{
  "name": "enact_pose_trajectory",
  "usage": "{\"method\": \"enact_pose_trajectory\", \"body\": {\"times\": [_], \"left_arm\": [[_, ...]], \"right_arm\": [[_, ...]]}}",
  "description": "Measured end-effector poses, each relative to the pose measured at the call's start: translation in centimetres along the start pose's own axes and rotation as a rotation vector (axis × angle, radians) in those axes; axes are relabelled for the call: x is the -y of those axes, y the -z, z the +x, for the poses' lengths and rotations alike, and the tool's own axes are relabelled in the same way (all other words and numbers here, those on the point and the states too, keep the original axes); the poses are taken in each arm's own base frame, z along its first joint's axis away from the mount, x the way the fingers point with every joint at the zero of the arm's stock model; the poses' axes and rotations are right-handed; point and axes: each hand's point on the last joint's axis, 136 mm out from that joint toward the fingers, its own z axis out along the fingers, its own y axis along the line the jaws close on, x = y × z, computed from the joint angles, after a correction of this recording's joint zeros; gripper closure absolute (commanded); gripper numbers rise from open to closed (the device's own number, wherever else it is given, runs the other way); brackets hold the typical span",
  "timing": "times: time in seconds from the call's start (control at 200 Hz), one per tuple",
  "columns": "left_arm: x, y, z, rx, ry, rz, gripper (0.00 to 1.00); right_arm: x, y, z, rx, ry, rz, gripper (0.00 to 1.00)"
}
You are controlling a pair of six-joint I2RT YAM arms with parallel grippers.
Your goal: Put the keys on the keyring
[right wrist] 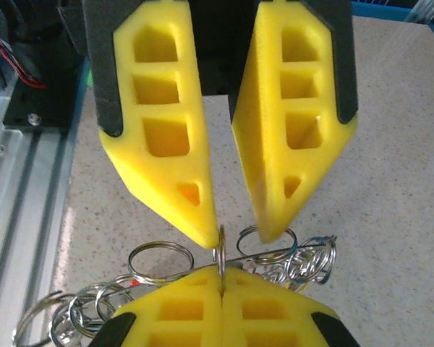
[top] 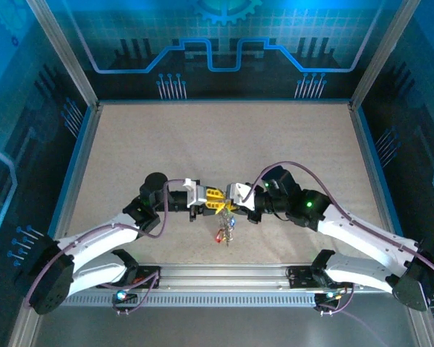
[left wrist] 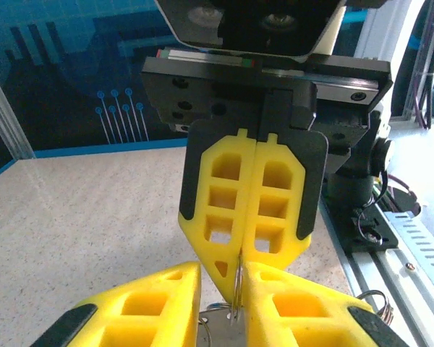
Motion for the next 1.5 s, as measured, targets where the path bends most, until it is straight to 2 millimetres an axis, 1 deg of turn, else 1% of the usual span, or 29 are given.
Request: {"method": "enact_pose_trajectory", "body": {"times": [0.08,0.175,0.265,0.305,0.335,0.37,0.465,0.7,0.745,0.81,0.835,0.885,0.951,1.011,1.101,1.146,1.266,1.416,1.501], "left_arm": [[0.0,0.0,0.1,-0.025,-0.009,-0.001,0.77],[0.1,-0.1,0.7,-0.057,-0.006,0.000,0.78],[0.2,-0.2,1.2,-0.083,-0.009,0.005,0.80],[0.3,-0.2,1.4,-0.096,-0.013,0.010,0.84],[0.4,-0.3,1.5,-0.105,-0.014,0.012,0.90],[0.5,-0.3,1.6,-0.115,-0.017,0.013,1.00],[0.7,-0.3,1.9,-0.136,-0.032,0.019,1.00],[0.5,-0.1,1.8,-0.161,-0.071,0.002,1.00],[0.5,-0.1,1.6,-0.163,-0.076,-0.001,1.00],[0.4,-0.1,1.3,-0.163,-0.082,-0.004,1.00],[0.4,-0.1,1.3,-0.166,-0.081,-0.008,1.00],[0.3,0.0,1.6,-0.174,-0.075,-0.013,1.00],[0.5,0.1,1.9,-0.174,-0.068,-0.013,1.00],[0.7,0.2,2.2,-0.170,-0.067,-0.010,1.00],[0.9,0.3,2.3,-0.144,-0.061,-0.014,1.00],[1.0,0.3,2.2,-0.127,-0.055,-0.014,1.00],[1.1,0.3,1.3,-0.068,-0.049,-0.006,1.00],[1.2,0.2,-0.4,0.004,-0.056,0.015,1.00],[1.4,0.1,-0.7,0.027,-0.052,0.025,1.00]], "right_arm": [[0.1,0.0,-0.1,-0.027,0.020,0.014,1.00],[0.2,-0.2,-0.5,-0.045,0.045,0.023,1.00],[0.1,-0.4,-0.1,-0.073,0.054,0.023,1.00],[0.1,-0.5,0.0,-0.083,0.057,0.023,1.00],[0.0,-0.6,0.1,-0.091,0.059,0.022,1.00],[0.0,-0.6,0.3,-0.104,0.059,0.023,1.00],[0.1,-0.7,0.5,-0.123,0.060,0.025,1.00],[0.1,-0.6,0.3,-0.116,0.065,0.031,1.00],[0.1,-0.5,0.1,-0.111,0.067,0.033,0.91],[0.2,-0.2,-0.1,-0.099,0.070,0.037,0.80],[0.2,-0.1,-0.4,-0.087,0.069,0.039,0.78],[0.3,0.3,-1.0,-0.058,0.073,0.049,0.75],[0.4,0.9,-1.6,-0.012,0.075,0.062,0.75],[0.3,1.1,-1.4,0.009,0.071,0.067,0.75],[-0.2,0.9,-0.2,0.008,0.051,0.054,0.75],[-0.5,0.7,0.3,0.003,0.039,0.046,0.73],[-0.9,0.4,1.4,-0.005,0.011,0.040,0.72],[-0.9,0.4,0.7,0.034,0.004,0.036,0.73],[-0.9,0.4,0.1,0.060,0.000,0.036,0.73]]}}
